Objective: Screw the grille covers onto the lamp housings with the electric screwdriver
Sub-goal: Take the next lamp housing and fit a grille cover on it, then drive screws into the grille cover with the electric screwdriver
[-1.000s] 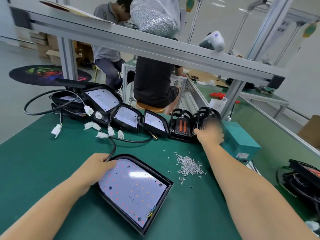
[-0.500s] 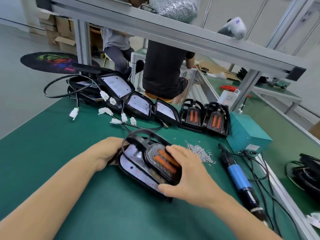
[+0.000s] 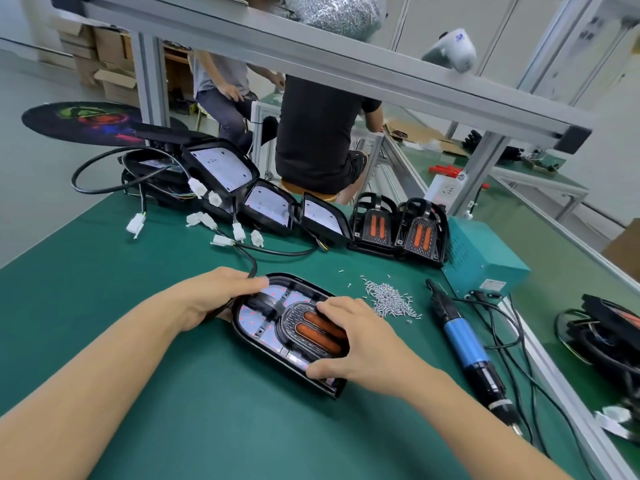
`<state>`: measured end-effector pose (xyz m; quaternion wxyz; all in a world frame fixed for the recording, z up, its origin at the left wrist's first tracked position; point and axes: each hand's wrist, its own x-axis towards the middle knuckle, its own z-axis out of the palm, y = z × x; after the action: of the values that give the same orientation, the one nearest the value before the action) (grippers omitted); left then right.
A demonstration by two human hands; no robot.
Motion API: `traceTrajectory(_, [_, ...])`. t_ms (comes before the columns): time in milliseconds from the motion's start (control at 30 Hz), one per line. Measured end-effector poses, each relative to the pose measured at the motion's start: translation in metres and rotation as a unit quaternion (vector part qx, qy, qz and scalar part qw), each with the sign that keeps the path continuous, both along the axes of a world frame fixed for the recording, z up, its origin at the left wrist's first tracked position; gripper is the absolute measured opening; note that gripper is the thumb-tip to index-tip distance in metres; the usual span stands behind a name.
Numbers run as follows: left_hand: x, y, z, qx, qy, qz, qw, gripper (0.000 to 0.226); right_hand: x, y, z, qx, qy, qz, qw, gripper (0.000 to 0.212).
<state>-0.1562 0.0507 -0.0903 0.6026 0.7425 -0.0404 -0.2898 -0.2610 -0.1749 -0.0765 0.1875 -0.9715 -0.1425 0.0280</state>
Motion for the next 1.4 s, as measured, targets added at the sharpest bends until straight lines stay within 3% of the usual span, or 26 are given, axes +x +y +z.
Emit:
traceTrajectory(167, [0.006,-0.002,-0.003,0.036,-0.041,0.006,0.998,0.018,-0.007,-0.004,-0.003,0.066,-0.029,-0.002,0.997,0.079])
traceTrajectory(267, [0.011,0.000,-0.003,0.094,-0.090,0.000,0.991,0.017,-0.013,-0.032,0.005,0.139,-0.077,-0.096,0.983,0.058])
traceTrajectory(333, [0.013,-0.001,-0.002,0.165,-0.138,-0.001,0.977,0.024,-0.017,-0.063,0.008,0.119,-0.111,-0.189,0.968,0.050])
traceTrajectory(433, [0.013,-0.007,0.006,0.300,-0.200,-0.001,0.933,0.035,-0.023,-0.110,0.008,0.050,-0.085,-0.319,0.942,0.050])
traceTrajectory(533, [0.003,-0.018,0.028,0.476,-0.290,0.044,0.829,0.043,-0.028,-0.137,-0.003,0.019,-0.023,-0.390,0.920,0.045])
traceTrajectory(600, [-0.006,-0.035,0.041,0.459,-0.425,0.098,0.774,0.031,-0.028,-0.143,-0.012,0.003,0.003,-0.413,0.911,0.038])
traceTrajectory(700, [-0.029,-0.086,0.054,0.306,-0.532,0.021,0.790,0.009,-0.022,-0.147,-0.020,-0.011,0.030,-0.434,0.900,0.037])
traceTrajectory(767, [-0.040,-0.127,0.053,0.273,-0.520,-0.086,0.805,0.009,-0.018,-0.149,-0.022,-0.013,0.039,-0.443,0.896,0.040])
traceTrajectory(933, [-0.033,-0.197,0.035,0.346,-0.454,-0.234,0.787,0.024,-0.016,-0.150,-0.033,-0.028,0.037,-0.467,0.883,0.048])
traceTrajectory(1133, [-0.029,-0.219,0.018,0.414,-0.435,-0.287,0.746,0.009,-0.016,-0.149,-0.041,-0.043,0.002,-0.461,0.886,0.047])
traceTrajectory(1200, [-0.031,-0.221,0.014,0.417,-0.434,-0.287,0.745,0.017,-0.016,-0.149,-0.042,-0.043,-0.002,-0.459,0.887,0.046])
traceTrajectory(1367, [-0.039,-0.224,0.011,0.443,-0.469,-0.287,0.708,0.003,-0.015,-0.150,-0.044,-0.043,-0.011,-0.460,0.887,0.046])
traceTrajectory(1400, [-0.040,-0.224,0.010,0.449,-0.479,-0.279,0.700,0.009,-0.015,-0.150,-0.044,-0.045,-0.009,-0.461,0.886,0.045])
